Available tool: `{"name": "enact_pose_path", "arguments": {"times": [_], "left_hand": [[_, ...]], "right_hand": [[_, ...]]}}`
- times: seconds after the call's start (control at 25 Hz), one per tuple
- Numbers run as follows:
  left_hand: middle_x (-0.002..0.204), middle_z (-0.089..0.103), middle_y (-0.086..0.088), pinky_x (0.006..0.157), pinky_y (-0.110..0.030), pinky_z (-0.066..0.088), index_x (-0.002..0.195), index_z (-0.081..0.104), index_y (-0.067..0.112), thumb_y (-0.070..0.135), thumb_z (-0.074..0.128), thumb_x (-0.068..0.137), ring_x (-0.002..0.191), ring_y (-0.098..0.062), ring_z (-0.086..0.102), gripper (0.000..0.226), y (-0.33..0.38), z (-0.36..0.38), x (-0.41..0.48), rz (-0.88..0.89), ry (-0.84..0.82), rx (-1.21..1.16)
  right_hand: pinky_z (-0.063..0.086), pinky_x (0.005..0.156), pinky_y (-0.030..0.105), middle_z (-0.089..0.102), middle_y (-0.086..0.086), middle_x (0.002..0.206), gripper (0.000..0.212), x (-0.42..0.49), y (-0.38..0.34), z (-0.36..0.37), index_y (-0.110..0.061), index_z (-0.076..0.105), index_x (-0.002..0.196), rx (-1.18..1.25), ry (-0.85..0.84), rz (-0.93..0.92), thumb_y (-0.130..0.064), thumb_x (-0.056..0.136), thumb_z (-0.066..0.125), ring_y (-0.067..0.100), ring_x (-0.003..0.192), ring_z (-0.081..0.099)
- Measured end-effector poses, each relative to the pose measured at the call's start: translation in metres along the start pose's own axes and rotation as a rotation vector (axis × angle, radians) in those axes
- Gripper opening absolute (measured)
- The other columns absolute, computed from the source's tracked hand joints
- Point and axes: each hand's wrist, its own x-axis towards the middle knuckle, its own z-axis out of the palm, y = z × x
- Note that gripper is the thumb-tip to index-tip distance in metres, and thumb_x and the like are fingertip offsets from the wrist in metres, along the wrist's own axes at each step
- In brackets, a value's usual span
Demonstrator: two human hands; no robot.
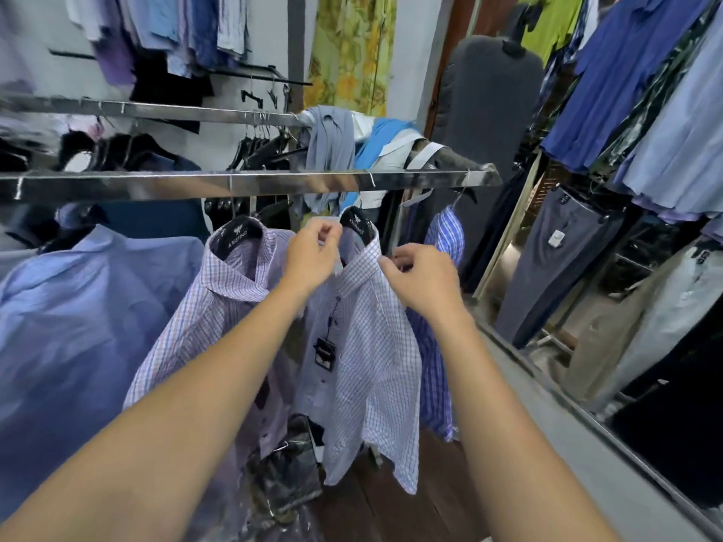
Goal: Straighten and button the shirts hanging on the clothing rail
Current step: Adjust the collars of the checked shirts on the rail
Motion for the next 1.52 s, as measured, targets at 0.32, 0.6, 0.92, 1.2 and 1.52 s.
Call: {"name": "enact_pose_path", "arguments": {"times": [0.32, 0.6, 0.92, 1.2, 1.52], "left_hand": [[0.120, 0.067, -0.013, 0.097, -0.040, 0.051, 0.132, 0.052, 0.009, 0.029, 0.046, 0.073, 0.113, -0.033, 0.063, 0.063, -0.031, 0.018, 0.028, -0.379, -0.197, 0.202], [0.114, 0.059, -0.021, 0.087, -0.040, 0.051, 0.121, 0.055, 0.016, 0.012, 0.042, 0.092, 0.105, -0.040, 0.062, 0.032, -0.057, 0.025, 0.037, -0.551, -0.179, 0.226], [0.156, 0.027, -0.010, 0.112, -0.045, 0.037, 0.151, 0.032, 0.024, 0.021, 0.051, 0.089, 0.140, -0.034, 0.035, 0.065, -0.074, 0.023, 0.054, -0.656, -0.191, 0.402], [0.151, 0.031, -0.016, 0.107, -0.035, 0.036, 0.152, 0.028, 0.016, 0.019, 0.053, 0.093, 0.137, -0.034, 0.038, 0.064, -0.078, 0.025, 0.062, -0.557, -0.210, 0.382], [0.147, 0.031, -0.014, 0.108, -0.035, 0.036, 0.148, 0.032, 0.014, 0.020, 0.056, 0.092, 0.134, -0.034, 0.040, 0.062, -0.085, 0.023, 0.064, -0.473, -0.191, 0.367]], "right_hand": [[0.040, 0.068, 0.034, 0.070, 0.007, 0.094, 0.029, 0.058, 0.011, 0.025, -0.018, 0.063, 0.106, 0.027, -0.108, -0.093, -0.035, 0.082, 0.062, 0.036, 0.094, 0.065], [0.044, 0.072, 0.037, 0.066, 0.010, 0.096, 0.049, 0.081, 0.055, 0.000, -0.020, 0.051, 0.137, 0.050, -0.181, -0.082, -0.017, 0.088, 0.052, 0.034, 0.087, 0.060], [0.042, 0.077, 0.036, 0.058, 0.004, 0.108, 0.045, 0.066, 0.054, 0.002, -0.014, 0.058, 0.112, -0.048, 0.256, -0.236, 0.006, 0.073, 0.062, 0.028, 0.096, 0.053], [0.045, 0.097, 0.040, 0.059, 0.010, 0.119, 0.043, 0.082, -0.014, 0.066, -0.008, 0.060, 0.121, -0.272, -0.045, -0.624, -0.012, 0.079, 0.067, 0.032, 0.114, 0.051], [0.032, 0.110, 0.051, 0.044, 0.021, 0.149, 0.070, 0.150, -0.050, 0.115, -0.003, 0.035, 0.150, -0.944, -0.328, -0.104, -0.032, 0.091, 0.058, 0.044, 0.136, 0.041]]}}
